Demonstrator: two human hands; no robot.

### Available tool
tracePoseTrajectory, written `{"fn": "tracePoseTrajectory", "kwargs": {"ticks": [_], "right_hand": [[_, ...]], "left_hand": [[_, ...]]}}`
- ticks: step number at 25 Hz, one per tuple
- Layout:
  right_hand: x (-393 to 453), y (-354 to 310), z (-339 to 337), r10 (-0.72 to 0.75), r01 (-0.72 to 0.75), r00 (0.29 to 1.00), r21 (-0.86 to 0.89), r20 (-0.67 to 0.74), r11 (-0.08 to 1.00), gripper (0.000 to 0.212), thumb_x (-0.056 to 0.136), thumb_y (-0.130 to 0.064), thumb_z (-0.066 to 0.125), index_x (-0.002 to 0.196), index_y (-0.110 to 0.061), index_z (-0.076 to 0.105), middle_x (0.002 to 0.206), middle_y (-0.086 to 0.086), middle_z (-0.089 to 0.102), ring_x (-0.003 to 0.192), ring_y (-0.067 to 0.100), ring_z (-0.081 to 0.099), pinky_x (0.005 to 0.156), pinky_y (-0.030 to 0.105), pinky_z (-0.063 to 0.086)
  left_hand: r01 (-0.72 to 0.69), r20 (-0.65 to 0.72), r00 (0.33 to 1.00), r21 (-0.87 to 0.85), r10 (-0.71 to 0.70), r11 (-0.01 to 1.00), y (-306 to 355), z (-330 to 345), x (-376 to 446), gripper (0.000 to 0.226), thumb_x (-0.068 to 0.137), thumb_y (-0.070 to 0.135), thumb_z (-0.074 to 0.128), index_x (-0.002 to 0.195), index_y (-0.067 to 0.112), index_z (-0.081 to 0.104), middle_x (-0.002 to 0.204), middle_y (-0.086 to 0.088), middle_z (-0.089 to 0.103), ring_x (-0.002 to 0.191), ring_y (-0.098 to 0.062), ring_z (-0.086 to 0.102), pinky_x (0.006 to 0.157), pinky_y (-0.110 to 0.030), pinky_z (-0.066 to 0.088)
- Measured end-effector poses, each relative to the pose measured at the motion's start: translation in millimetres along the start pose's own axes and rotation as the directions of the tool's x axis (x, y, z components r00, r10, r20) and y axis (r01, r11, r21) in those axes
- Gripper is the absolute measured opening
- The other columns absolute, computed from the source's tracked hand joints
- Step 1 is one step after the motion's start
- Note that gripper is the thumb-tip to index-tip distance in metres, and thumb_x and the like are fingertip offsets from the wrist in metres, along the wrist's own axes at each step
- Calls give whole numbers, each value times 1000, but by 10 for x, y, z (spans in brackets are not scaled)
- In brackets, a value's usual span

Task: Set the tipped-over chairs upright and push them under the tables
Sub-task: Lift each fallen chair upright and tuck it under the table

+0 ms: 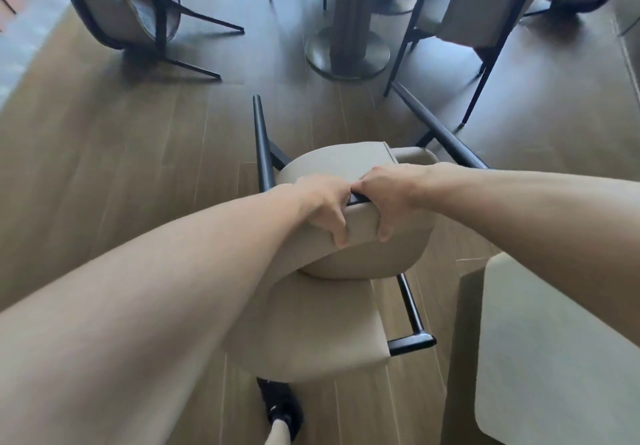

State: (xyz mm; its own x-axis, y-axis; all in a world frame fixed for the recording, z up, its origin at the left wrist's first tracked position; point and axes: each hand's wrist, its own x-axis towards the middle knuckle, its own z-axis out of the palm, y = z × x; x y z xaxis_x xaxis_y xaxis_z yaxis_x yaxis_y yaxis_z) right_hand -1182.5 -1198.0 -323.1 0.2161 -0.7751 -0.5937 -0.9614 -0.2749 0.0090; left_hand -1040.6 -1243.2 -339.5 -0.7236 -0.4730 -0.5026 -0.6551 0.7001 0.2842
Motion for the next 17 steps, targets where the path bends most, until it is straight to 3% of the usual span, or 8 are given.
{"fn": "tracePoseTrajectory", "kwargs": {"ticks": [2,4,7,8,10,14,17], "right_hand": [[224,170,-258,7,-7,1000,8,25,1000,82,54,-46,91,127,-29,59,118,-2,67,110,20,59,95,36,49],[466,349,-532,31,-31,999,21,36,999,88,52,-49,91,132,-33,56,122,-3,65,115,21,58,98,37,48],[795,579,-883,30,-36,997,78,72,996,90,52,-47,92,133,-36,55,125,-4,63,118,21,57,99,39,49],[909,672,-1012,21,-30,996,101,83,994,88,52,-46,92,133,-37,56,125,-5,63,118,21,57,98,39,49],[1121,871,-1271,17,-30,995,134,100,991,86,53,-46,92,131,-38,56,120,-8,64,113,20,59,95,39,51],[1537,1362,-1774,60,-82,984,123,169,989,85,50,-56,88,128,-42,56,99,-13,64,92,16,62,74,33,53],[1831,1799,-2116,77,-103,980,138,183,985,72,46,-58,88,110,-43,59,93,-17,65,90,15,64,79,36,55]], "left_hand": [[-48,8,999,-33,48,998,-197,-284,205,61,58,42,90,108,21,62,96,4,66,91,-20,62,67,-27,51],[-129,-38,991,-84,126,988,-428,-576,415,71,53,40,92,116,25,62,107,7,65,101,-18,62,79,-26,52],[-261,-95,963,-121,251,958,-734,-1004,671,80,45,38,94,114,41,54,94,25,54,90,-1,56,61,-10,40],[-252,-64,967,-120,245,960,-850,-1166,786,78,44,38,94,111,43,53,89,29,52,80,6,55,56,-5,37],[-170,38,984,-79,173,982,-1052,-1474,1032,66,44,44,92,95,43,50,86,28,54,68,11,54,55,-10,41],[-40,208,978,47,30,998,-1323,-2115,1582,61,37,61,85,87,36,60,85,16,64,76,-6,66,68,-27,55],[-32,250,968,0,31,999,-1466,-2571,1977,65,39,60,86,96,36,68,89,14,72,82,-13,73,78,-33,60]]}}
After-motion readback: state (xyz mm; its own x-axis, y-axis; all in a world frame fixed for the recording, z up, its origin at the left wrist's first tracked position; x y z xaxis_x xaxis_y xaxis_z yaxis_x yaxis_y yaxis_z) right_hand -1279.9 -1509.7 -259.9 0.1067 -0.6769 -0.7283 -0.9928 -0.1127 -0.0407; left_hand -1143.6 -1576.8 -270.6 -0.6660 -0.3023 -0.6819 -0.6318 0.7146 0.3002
